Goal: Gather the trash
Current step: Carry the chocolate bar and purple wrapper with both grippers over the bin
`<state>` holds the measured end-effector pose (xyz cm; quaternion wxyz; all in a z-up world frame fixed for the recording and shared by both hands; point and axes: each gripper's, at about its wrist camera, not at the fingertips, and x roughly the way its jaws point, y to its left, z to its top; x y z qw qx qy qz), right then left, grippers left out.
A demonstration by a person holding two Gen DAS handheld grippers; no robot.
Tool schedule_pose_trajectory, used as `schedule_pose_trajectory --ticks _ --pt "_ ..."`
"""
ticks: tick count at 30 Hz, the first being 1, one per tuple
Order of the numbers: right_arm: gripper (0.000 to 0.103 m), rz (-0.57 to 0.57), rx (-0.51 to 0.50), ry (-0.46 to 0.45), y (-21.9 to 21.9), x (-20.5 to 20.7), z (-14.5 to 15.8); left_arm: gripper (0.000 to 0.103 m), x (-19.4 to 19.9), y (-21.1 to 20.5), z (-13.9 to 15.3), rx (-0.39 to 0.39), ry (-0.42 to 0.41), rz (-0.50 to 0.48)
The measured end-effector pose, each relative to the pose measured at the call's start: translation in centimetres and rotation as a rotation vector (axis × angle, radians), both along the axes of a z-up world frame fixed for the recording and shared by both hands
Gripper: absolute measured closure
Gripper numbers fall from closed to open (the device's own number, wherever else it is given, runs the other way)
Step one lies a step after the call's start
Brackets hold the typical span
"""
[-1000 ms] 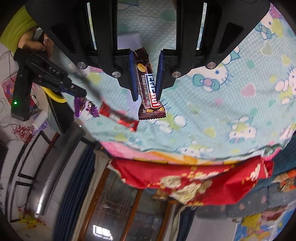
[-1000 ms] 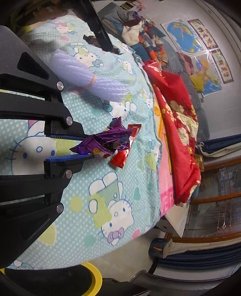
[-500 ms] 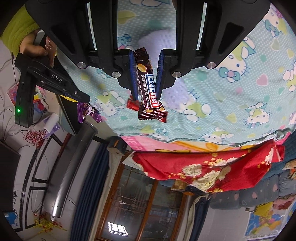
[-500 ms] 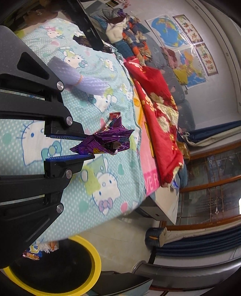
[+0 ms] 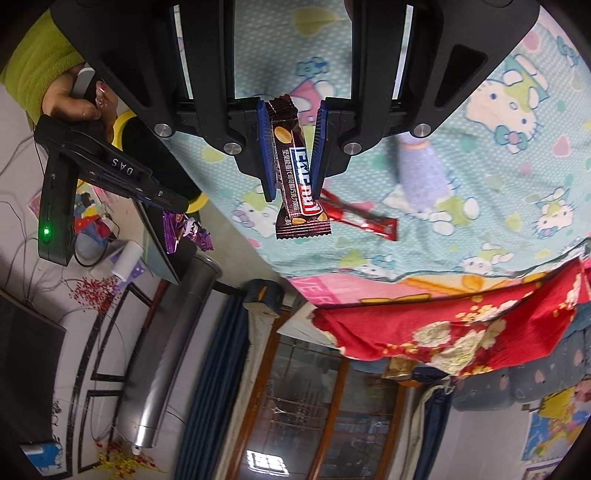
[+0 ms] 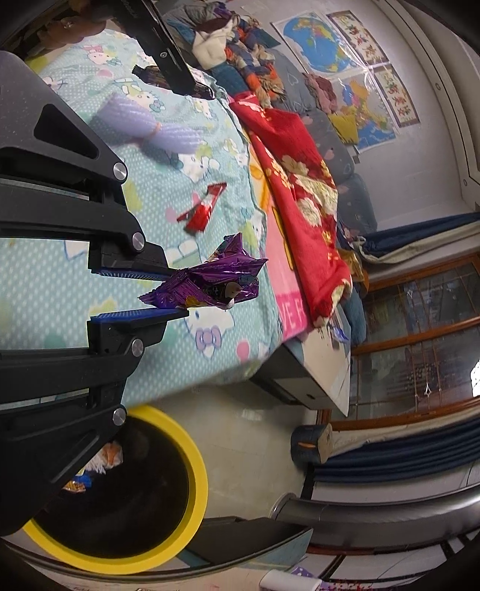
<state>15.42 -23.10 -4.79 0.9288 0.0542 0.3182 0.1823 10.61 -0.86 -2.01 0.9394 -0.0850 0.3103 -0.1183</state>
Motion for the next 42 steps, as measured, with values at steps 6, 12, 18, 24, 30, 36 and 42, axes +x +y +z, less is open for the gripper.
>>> schedule_pose_trajectory --ticks 6,12,18,24,30,36,42 --pt "0.089 -0.047 0.009 0.013 -2.6 -0.3 -0.4 0.090 0.6 -2.8 -0.1 0.014 0.003 -0.056" --pt "0.089 -0.100 0.019 0.021 -5.3 -0.5 -0.9 0.090 1.2 -5.4 -0.3 0.028 0.002 -0.111" --pt "0.089 -0.157 0.033 0.036 -8.1 -0.7 -1.6 0.090 1.8 -7.9 -0.4 0.044 0.002 -0.161" --pt "0.089 -0.210 0.043 0.047 -10.5 -1.1 -2.3 0.090 2.3 -10.7 -0.8 0.054 0.011 -0.217" --pt "0.089 -0.259 0.058 0.062 -12.6 -1.3 -2.9 0.090 2.7 -13.8 -1.1 0.069 0.008 -0.277" --pt "0.089 -0.302 0.072 0.080 -14.8 -1.7 -3.7 0.090 3.0 -16.3 -1.7 0.079 0.015 -0.323" --pt "0.089 -0.349 0.086 0.098 -16.6 -2.0 -4.2 0.090 3.4 -18.7 -2.4 0.091 0.027 -0.364"
